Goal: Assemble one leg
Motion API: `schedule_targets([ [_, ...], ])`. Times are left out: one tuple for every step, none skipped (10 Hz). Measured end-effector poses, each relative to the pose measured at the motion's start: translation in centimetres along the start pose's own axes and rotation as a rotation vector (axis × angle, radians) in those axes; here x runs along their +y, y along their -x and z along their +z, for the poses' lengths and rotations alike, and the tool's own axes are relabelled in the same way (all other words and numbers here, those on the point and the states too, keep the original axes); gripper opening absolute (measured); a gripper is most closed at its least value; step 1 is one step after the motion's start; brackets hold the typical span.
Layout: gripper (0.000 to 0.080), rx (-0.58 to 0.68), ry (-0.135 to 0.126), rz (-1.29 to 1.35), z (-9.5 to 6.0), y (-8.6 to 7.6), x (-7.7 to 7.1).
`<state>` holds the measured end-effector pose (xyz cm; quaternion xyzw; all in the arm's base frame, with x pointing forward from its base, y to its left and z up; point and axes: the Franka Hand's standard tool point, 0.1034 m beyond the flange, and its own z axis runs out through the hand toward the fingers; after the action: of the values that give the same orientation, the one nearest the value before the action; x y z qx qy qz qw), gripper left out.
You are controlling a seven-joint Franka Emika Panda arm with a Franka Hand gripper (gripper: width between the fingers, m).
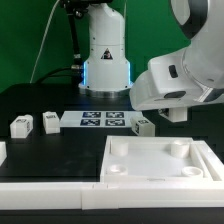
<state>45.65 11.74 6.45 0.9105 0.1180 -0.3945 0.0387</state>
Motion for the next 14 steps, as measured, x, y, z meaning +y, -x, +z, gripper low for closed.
schedule_targets([
  [0.0288, 0.101, 0.000, 0.001, -0.6, -1.0, 0.0],
  [0.0288, 0.183, 0.002, 0.002, -0.8, -1.0, 0.0],
  [0.0288, 0.289, 0.004, 0.002, -1.0, -1.3, 0.0],
  [0.0288, 0.359, 0.005, 0.004, -1.0, -1.2, 0.1],
  [0.0288, 0.446, 0.004, 0.017, -1.6, -1.0, 0.6],
  [0.0288, 0.529, 0.004, 0.029, -2.1, -0.6, 0.6],
  [0.0288, 0.605, 0.005, 0.031, -2.6, -0.4, 0.5],
  [0.0288, 0.710, 0.004, 0.029, -3.2, -0.5, 0.5],
  [0.0288, 0.767, 0.001, 0.031, -3.4, -0.4, 0.8],
  [0.0288, 0.887, 0.002, 0.022, -4.7, -0.9, 1.2],
  [0.0288, 0.976, 0.005, 0.015, -5.4, -1.2, 1.6],
  [0.0288, 1.113, 0.004, 0.013, -5.8, -1.3, 1.4],
  [0.0288, 1.119, 0.004, 0.012, -4.7, -1.0, 1.3],
  [0.0288, 1.117, 0.003, 0.013, -4.9, -1.1, 1.4],
])
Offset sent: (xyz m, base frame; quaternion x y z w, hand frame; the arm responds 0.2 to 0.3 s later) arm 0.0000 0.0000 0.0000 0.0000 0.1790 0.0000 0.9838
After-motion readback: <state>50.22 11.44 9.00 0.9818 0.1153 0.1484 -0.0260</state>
